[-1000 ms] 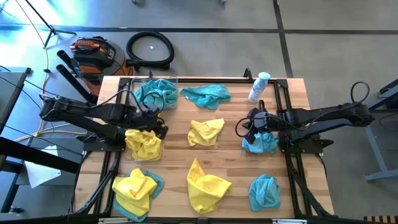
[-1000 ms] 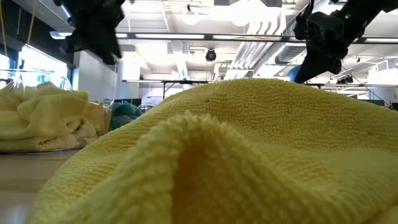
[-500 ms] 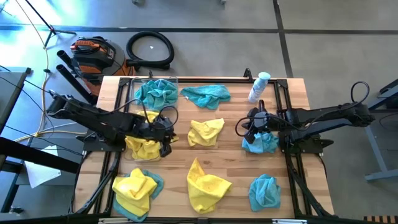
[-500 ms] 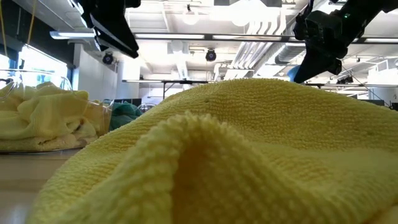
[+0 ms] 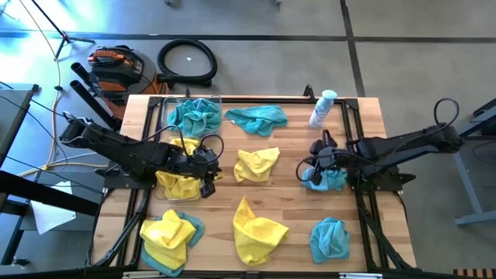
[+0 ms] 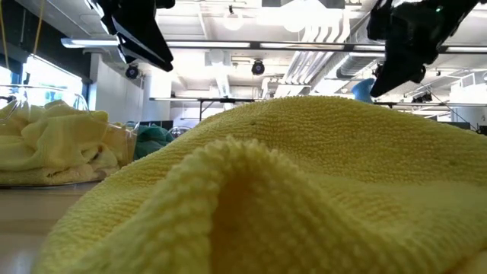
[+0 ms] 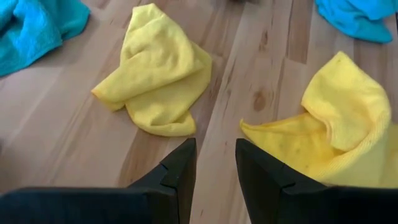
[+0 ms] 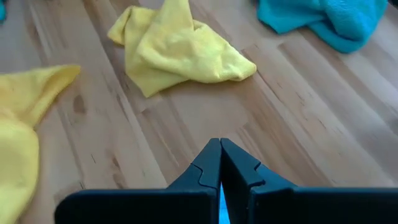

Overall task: Sort microfiber towel by color & place in baskets
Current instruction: Put the blue towel into the top transparent bin

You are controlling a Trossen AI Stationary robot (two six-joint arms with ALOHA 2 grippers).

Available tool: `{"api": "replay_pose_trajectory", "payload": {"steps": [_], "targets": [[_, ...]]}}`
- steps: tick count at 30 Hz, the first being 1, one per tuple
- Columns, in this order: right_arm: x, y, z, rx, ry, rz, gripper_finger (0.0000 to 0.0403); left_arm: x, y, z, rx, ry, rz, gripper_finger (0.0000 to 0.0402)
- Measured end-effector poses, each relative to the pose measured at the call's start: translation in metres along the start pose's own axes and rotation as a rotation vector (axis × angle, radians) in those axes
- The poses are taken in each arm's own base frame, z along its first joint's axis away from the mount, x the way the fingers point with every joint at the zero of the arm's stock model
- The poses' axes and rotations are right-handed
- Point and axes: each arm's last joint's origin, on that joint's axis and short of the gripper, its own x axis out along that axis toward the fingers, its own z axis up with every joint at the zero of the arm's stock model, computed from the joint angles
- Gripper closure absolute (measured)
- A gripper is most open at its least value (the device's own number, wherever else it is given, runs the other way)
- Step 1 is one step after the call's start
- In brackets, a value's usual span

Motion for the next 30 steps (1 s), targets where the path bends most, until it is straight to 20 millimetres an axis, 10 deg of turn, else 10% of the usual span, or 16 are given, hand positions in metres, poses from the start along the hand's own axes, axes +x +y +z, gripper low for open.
{"api": "replay_pose_trajectory", "payload": {"steps": [18,30], "targets": [[-0.011,-0.004,-0.017,-0.012,0.237,-0.018,0.0396,0.0,0.0,0.001,0.065,-0.018,0.02,0.03],[-0.008,-0.012,-0.03,0.133,0.368,-0.171,0.0274,0.0,0.001,0.001,0.056,-0.018,0.022,0.03]]}}
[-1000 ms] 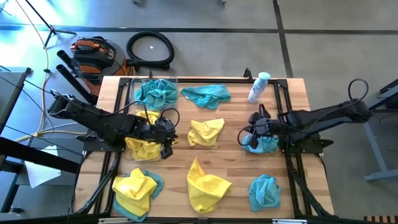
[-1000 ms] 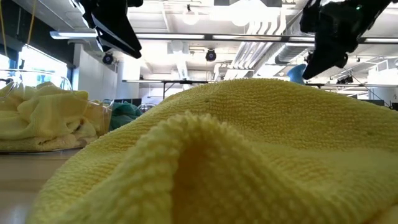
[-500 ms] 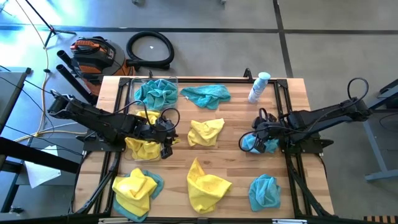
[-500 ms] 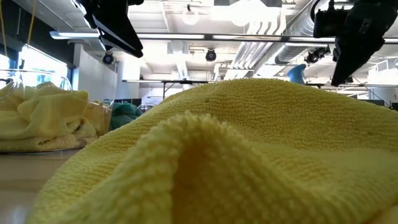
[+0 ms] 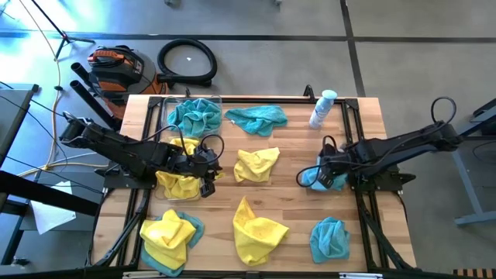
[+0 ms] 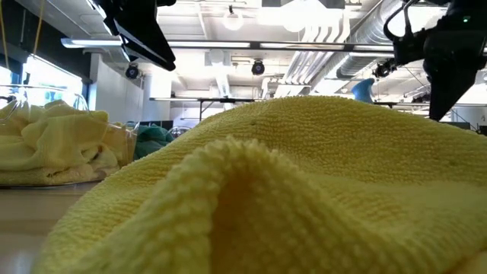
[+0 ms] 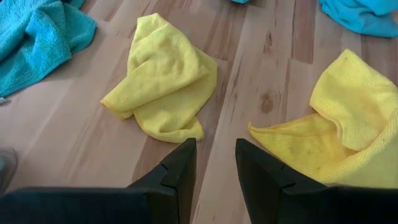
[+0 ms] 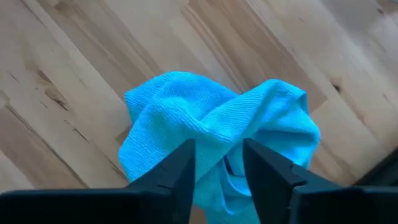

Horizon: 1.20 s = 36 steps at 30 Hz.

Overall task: Sort microfiber towel by color & place in baskets
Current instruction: Put the blue towel into the top transparent bin

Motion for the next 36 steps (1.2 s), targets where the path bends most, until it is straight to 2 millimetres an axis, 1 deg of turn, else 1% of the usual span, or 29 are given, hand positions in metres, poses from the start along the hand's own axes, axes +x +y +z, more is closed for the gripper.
{"api": "replay_pose_trajectory", "payload": {"steps": [4,8,11,17,20,22,25,26,27,30,32,36], "targets": [[0.017,0.004,-0.004,0.005,0.052,0.006,0.0251,0.0,0.0,0.0,0.026,-0.001,0.001,0.03],[0.035,0.006,-0.01,-0.003,0.134,0.021,0.0245,0.0,0.0,0.0,0.02,-0.004,0.0,0.03],[0.048,0.006,-0.015,0.018,0.158,0.017,0.0247,0.0,0.0,0.001,-0.001,-0.008,-0.002,0.03],[0.076,0.003,-0.026,0.024,0.169,0.012,0.0256,0.001,0.0,0.001,0.027,-0.011,0.009,0.03],[0.082,0.003,-0.028,0.043,0.161,0.028,0.0278,0.001,0.001,0.003,-0.025,-0.051,0.063,0.03],[0.082,0.003,-0.028,0.045,0.158,0.038,0.031,0.001,0.001,0.005,-0.059,-0.081,0.088,0.03],[0.076,0.008,-0.022,0.036,0.128,0.06,0.0377,0.001,0.003,0.007,-0.059,-0.099,0.103,0.03],[0.073,0.01,-0.019,0.024,0.113,0.072,0.0388,0.001,0.003,0.007,-0.063,-0.104,0.103,0.03],[0.069,0.012,-0.016,0.009,0.098,0.086,0.0392,0.002,0.004,0.008,-0.068,-0.107,0.105,0.03],[0.056,0.017,-0.007,-0.001,0.051,0.11,0.0374,0.002,0.005,0.012,-0.084,-0.135,0.099,0.0299],[0.043,0.019,-0.001,-0.005,0.022,0.105,0.0371,0.002,0.005,0.015,-0.096,-0.159,0.092,0.0299],[0.009,0.02,0.012,-0.039,-0.028,0.072,0.0394,0.002,0.007,0.02,-0.121,-0.202,0.083,0.0299]]}}
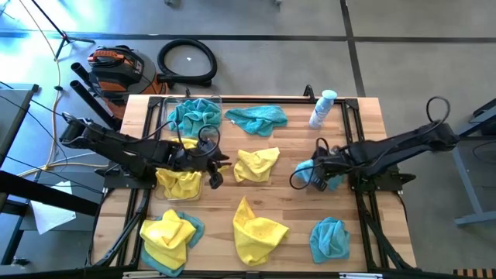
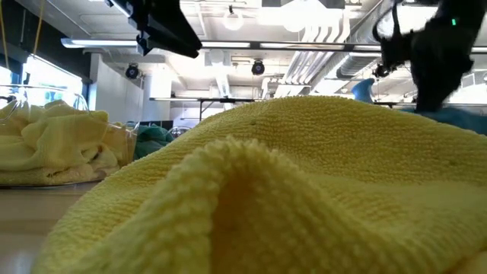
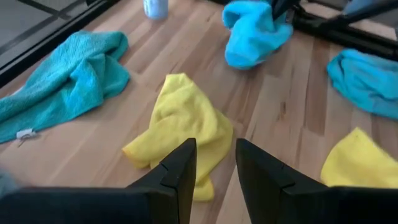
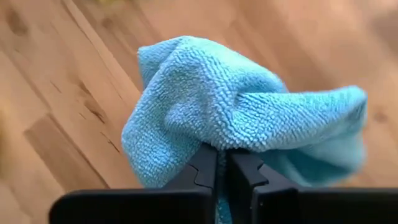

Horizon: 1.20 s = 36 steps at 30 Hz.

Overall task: Sort microfiber towel by color & place in baskets
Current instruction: Put the blue towel into the top transparent bin

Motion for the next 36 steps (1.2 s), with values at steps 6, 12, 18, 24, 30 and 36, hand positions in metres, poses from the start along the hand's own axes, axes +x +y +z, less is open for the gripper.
{"api": "replay_pose_trajectory", "payload": {"steps": [6,12,18,24,30,36], "targets": [[-0.054,0.005,0.023,-0.075,-0.106,-0.023,0.0391,0.004,0.004,0.005,-0.065,-0.029,0.006,0.0298],[-0.096,0.009,0.042,-0.129,-0.268,-0.003,0.0399,0.018,0.0,0.002,-0.078,-0.019,-0.002,0.0254],[-0.112,0.015,0.054,-0.199,-0.398,0.045,0.04,0.037,-0.013,0.021,-0.009,-0.25,-0.063,0.0207],[-0.112,0.026,0.068,-0.253,-0.501,0.094,0.0401,0.031,-0.026,0.054,0.117,-0.611,-0.106,0.0204],[-0.109,0.04,0.085,-0.323,-0.609,0.147,0.0402,0.034,-0.03,0.09,0.167,-0.543,-0.047,0.0204],[-0.103,0.054,0.098,-0.407,-0.676,0.192,0.0402,0.054,-0.034,0.118,0.185,-0.441,-0.08,0.0204]]}}
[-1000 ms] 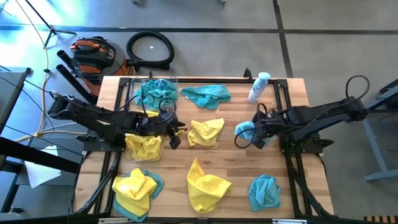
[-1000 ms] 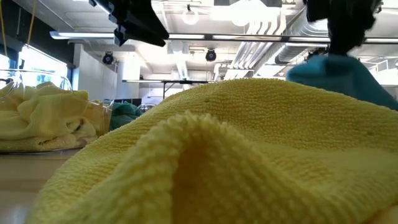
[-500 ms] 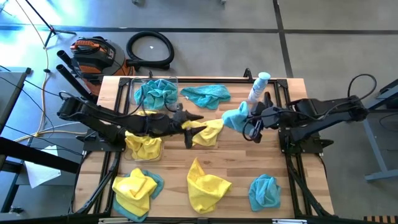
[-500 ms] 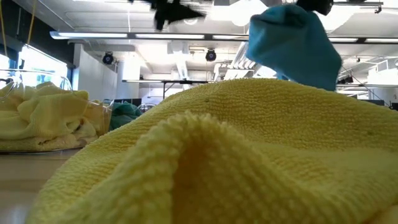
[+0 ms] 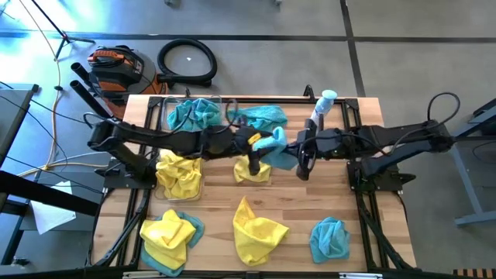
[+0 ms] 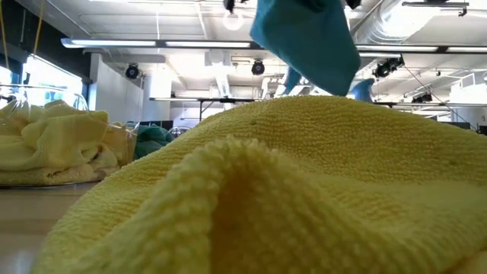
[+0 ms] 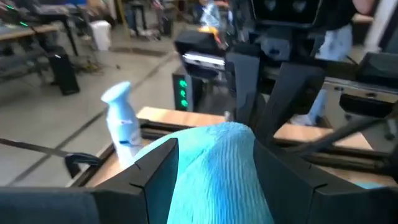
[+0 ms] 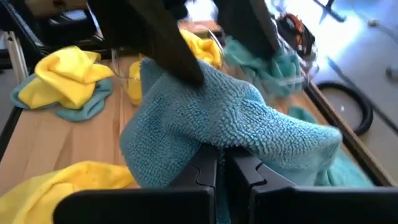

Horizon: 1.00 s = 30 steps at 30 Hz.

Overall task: Sort microfiber towel by color & place in baskets
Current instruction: Put the blue towel into the top transparent bin

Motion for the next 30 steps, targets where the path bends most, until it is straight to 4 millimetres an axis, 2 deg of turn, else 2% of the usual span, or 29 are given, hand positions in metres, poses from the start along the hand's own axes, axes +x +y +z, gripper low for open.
{"api": "replay_pose_trajectory", "payload": {"steps": [6,13,16,19,22,27,30], "targets": [[0.001,0.001,0.004,-0.037,-0.042,0.008,0.0402,0.019,-0.005,0.0,0.023,0.079,-0.064,0.0204],[-0.002,0.001,0.006,-0.044,-0.061,0.026,0.0402,0.024,-0.006,-0.008,0.039,0.138,-0.063,0.0212],[-0.002,0.001,0.006,-0.044,-0.062,0.026,0.0402,0.024,-0.006,-0.008,0.049,0.141,-0.064,0.025],[-0.003,0.0,0.006,-0.038,-0.066,0.017,0.0398,0.024,-0.007,-0.009,0.043,0.145,-0.081,0.0315],[-0.003,0.0,0.006,-0.013,-0.062,0.017,0.0375,0.024,-0.004,-0.01,0.065,0.159,-0.092,0.0382],[-0.003,-0.001,0.005,0.006,-0.054,0.001,0.031,0.022,0.011,-0.008,0.087,0.223,-0.059,0.0392],[-0.003,-0.001,0.002,0.017,-0.027,-0.02,0.0277,0.01,0.032,0.007,0.118,0.287,0.002,0.0396]]}}
